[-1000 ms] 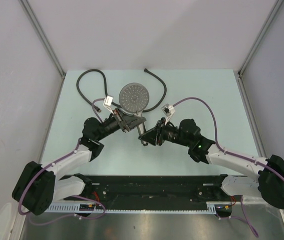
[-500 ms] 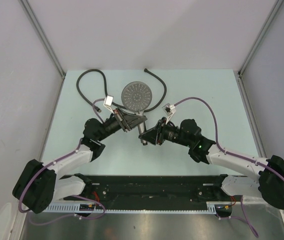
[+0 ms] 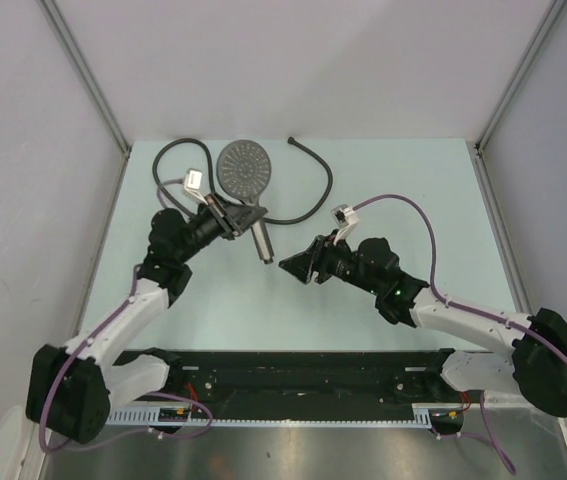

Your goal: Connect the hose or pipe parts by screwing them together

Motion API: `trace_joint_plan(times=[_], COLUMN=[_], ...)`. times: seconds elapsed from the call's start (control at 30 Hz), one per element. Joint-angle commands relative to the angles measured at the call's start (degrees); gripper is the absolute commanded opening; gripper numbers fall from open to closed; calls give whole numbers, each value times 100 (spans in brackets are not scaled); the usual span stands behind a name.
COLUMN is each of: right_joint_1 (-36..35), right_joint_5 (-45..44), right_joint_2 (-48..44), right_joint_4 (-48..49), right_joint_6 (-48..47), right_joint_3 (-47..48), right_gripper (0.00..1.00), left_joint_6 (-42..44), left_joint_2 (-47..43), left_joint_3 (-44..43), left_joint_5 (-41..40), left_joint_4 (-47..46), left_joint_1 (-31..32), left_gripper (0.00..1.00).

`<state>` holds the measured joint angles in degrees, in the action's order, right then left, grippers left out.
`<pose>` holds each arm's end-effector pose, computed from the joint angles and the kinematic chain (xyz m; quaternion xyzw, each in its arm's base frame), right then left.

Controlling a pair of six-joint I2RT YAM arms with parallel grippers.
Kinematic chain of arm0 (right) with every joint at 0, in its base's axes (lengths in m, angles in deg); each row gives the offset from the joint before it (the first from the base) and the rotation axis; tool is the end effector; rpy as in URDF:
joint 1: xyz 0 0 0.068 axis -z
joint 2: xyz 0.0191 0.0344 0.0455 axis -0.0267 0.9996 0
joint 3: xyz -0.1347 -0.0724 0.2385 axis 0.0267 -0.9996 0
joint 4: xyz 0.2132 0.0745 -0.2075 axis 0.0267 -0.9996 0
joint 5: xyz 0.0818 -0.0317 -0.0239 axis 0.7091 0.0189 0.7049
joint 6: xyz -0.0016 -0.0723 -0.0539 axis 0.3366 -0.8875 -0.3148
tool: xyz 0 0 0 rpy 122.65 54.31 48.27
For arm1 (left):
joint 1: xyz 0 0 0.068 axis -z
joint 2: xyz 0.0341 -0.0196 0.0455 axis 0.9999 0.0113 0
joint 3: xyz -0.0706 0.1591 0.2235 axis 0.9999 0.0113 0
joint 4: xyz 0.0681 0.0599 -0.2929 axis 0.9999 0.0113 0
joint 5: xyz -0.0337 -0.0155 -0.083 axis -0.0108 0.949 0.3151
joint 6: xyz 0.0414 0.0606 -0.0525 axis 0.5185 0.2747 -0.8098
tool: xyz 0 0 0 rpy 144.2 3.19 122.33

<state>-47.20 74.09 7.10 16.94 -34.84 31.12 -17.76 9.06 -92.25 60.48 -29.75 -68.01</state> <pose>0.2184 0.2710 0.2539 -0.1275 0.7210 0.5153 0.4453 0.2886 -0.1548 0.2775 -0.0178 0.6817 -0.5761 0.4507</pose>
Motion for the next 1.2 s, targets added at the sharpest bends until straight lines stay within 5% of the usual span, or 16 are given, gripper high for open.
trace_joint_plan(times=[0.0, 0.13, 0.33, 0.63, 0.83, 1.17], right_joint_1=[-5, 126, 478, 768, 988, 1533], right_joint_5=[-682, -1008, -1035, -1878, -1747, -69], right_joint_2=[282, 1115, 3172, 4982, 6204, 6409], right_joint_4=[-85, -471, -1648, -2404, -3908, -3918], right_joint_6=[-303, -1040, -2412, -4089, -4619, -4276], right_joint_3=[158, 754, 2880, 4839, 6510, 6522], right_gripper=[63, 62, 62, 66, 67, 63], left_joint_6=[1469, 1964, 2614, 3151, 3177, 3186], left_joint_2=[-942, -1390, -2050, -2560, -2622, -2613], left_joint_3=[-1158, -1441, -1195, -1089, -1098, -1151], left_joint_5=[-1160, -1497, -2366, -2886, -2886, -3211], left_joint_4=[2319, 3394, 4246, 4915, 4968, 5074], left_joint_1=[-419, -859, -1001, -808, -684, -596], left_gripper=[0, 0, 0, 0, 0, 0])
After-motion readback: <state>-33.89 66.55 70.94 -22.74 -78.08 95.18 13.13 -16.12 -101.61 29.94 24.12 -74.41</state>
